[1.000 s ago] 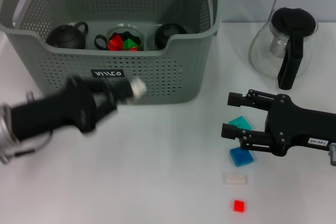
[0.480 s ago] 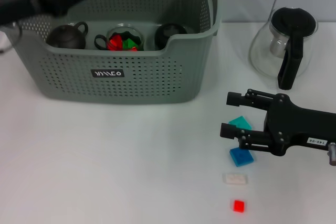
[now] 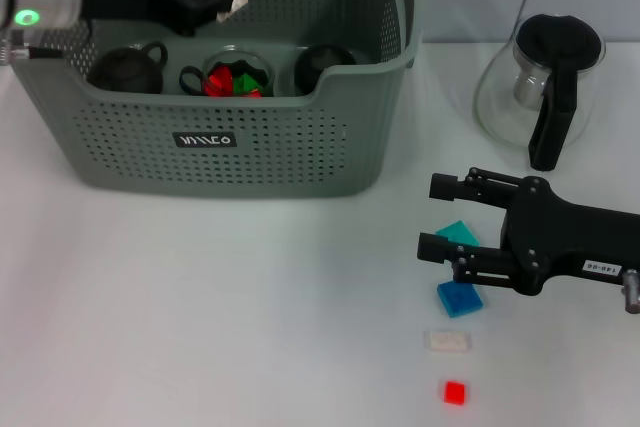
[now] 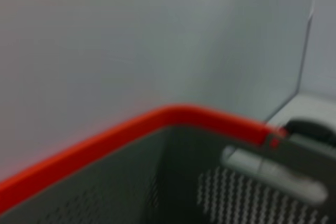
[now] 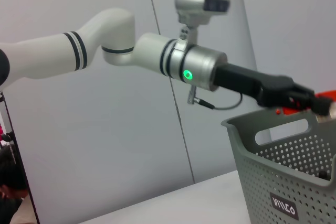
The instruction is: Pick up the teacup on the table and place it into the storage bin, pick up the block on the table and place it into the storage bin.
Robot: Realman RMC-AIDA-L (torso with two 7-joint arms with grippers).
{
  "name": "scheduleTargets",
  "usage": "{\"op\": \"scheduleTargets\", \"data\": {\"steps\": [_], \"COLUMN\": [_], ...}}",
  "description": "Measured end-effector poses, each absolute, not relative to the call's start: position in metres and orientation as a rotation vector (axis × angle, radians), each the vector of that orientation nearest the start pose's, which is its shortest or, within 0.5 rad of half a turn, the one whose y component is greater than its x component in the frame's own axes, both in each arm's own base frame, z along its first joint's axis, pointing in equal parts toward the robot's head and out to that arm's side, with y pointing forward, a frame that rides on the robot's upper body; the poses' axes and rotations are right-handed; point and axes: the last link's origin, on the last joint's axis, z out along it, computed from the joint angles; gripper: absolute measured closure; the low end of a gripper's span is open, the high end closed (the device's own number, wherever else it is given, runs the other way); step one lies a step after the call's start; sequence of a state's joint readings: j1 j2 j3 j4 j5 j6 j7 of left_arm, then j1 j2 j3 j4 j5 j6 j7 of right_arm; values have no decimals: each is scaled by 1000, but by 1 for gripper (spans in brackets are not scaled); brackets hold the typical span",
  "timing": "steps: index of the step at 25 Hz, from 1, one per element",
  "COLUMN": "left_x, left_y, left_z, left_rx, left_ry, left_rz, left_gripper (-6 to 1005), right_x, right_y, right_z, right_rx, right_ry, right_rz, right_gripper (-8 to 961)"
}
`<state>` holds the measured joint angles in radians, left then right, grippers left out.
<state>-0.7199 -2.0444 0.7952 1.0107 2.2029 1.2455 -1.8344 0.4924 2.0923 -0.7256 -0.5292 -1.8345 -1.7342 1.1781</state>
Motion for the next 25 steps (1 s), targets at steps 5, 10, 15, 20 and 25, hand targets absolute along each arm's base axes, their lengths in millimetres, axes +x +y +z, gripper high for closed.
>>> {"op": "scheduleTargets", "data": {"steps": [5,10,15,20,25], "left_x": [-192,-190,-189,-191,-204], "left_y": [442,443,440,422,379], "left_z": [48,41,50,85,116], "left_rx": [-2406,-2359,-2281,-2161,-2205], "left_ry": [-567,-557,-567,-683,-750], "left_rz": [-201,-167,-218,-580,-1092], "left_gripper": [875,874,748,549,433], "right_x": [245,247,248,248,247], "right_y": [295,294,293,293,293], "right_z": [-15,-15,-15,-15,-15], "right_rx": [-2762,-2760,-2758,-2759,-2761], "right_ry": [446,453,457,456,455], "right_rz": [1058,1057,1056,1057,1055], "right_gripper": [150,150,150,150,150]}}
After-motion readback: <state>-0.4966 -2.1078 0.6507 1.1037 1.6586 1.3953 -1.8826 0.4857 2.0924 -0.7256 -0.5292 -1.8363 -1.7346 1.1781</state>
